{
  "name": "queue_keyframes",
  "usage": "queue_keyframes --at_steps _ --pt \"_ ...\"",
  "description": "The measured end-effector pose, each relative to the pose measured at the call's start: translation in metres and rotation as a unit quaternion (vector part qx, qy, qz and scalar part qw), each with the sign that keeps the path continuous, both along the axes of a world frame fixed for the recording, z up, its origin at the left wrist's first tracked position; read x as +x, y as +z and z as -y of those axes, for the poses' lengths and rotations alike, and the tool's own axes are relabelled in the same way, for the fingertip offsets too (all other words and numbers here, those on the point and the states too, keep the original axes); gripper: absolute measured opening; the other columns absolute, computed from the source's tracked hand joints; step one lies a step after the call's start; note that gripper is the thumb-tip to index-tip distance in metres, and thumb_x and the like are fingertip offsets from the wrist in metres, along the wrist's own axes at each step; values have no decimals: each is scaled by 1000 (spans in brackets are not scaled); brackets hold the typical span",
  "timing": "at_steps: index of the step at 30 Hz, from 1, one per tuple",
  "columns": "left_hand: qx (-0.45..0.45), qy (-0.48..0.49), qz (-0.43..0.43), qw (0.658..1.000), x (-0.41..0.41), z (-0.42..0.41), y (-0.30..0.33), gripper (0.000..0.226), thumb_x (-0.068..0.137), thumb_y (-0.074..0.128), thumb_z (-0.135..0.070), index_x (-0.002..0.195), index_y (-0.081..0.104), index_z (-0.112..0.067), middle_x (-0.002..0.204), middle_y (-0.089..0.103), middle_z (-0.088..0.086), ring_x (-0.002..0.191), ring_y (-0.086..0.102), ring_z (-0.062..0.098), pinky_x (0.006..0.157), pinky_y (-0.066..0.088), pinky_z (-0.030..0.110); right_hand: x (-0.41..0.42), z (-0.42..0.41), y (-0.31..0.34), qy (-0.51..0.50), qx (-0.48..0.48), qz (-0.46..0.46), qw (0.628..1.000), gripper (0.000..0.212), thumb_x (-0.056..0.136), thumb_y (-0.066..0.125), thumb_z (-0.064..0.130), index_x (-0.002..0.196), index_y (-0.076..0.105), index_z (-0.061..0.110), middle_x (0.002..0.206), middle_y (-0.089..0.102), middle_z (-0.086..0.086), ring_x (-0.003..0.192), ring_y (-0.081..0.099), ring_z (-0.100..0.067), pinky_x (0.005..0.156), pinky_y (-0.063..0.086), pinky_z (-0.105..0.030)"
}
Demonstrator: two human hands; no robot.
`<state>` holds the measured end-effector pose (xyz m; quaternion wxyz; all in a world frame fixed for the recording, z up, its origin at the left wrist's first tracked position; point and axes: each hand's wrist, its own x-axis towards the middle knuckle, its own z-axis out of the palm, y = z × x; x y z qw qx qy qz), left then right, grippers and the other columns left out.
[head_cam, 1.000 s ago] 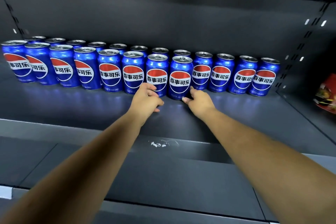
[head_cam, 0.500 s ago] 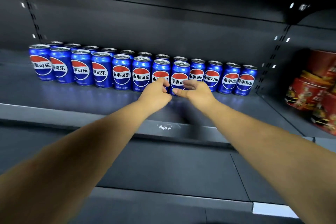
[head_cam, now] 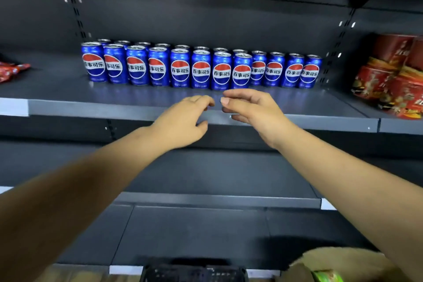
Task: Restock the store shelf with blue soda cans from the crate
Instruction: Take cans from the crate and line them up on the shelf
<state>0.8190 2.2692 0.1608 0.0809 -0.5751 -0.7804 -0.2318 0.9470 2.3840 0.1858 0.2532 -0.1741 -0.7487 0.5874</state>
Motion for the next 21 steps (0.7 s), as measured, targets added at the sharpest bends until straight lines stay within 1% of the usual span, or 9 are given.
queue_keyframes --at_steps 3,5,9,11,13,15,17,19,21 --pt "-19 -12 -23 999 5 26 -3 42 89 54 -18 130 47 -14 126 52 1 121 46 18 99 40 37 10 23 -6 23 14 -5 1000 9 87 63 16 96 64 20 91 67 2 90 65 -13 82 50 -18" --pt "-30 -25 -48 998 8 37 -3 41 90 55 -20 130 48 -14 126 52 1 121 45 19 100 39 35 16 33 -11 45 32 6 998 7 89 61 17 89 64 23 89 67 1 82 64 -11 77 50 -15" --pt "-38 -25 -82 996 16 56 -7 42 90 53 -21 132 46 -16 128 51 -1 123 43 18 99 40 37 27 42 -27 68 62 37 995 7 88 62 13 93 64 18 88 66 2 85 61 -10 86 48 -21" --pt "-41 -30 -110 993 22 65 -14 41 90 52 -21 129 50 -13 124 55 3 118 48 22 93 45 42 34 41 -34 69 118 65 989 18 87 64 15 105 65 12 96 66 1 90 61 -9 87 48 -19" --pt "-59 -45 -157 985 29 73 -22 40 84 47 -24 120 57 -9 110 61 7 102 58 28 78 54 44 43 39 -42 73 199 92 973 28 86 66 18 113 65 9 98 67 2 92 61 -7 88 47 -18" --pt "-88 -51 -172 980 34 79 -32 46 78 38 -30 111 61 -7 99 64 7 89 64 29 65 57 42 52 39 -49 81 264 110 955 32 86 66 22 116 65 10 98 66 6 91 61 -4 86 45 -12" --pt "-103 -45 -175 978 42 83 -43 44 76 40 -30 107 62 -8 94 65 6 83 65 26 59 57 38 60 40 -57 89 303 124 941 35 86 66 25 119 64 11 100 65 8 91 59 -1 84 43 -8" --pt "-109 -54 -159 980 51 85 -55 37 74 50 -24 104 64 -8 92 66 6 80 65 26 57 57 38 67 41 -67 97 324 145 930 37 88 63 27 122 62 12 107 66 5 95 60 -4 87 44 -13" --pt "-120 -50 -145 981 60 86 -68 34 70 54 -20 101 64 -8 89 66 6 78 65 26 55 57 37 73 43 -80 109 347 169 916 39 90 61 28 126 59 12 117 65 1 100 61 -10 90 45 -20"
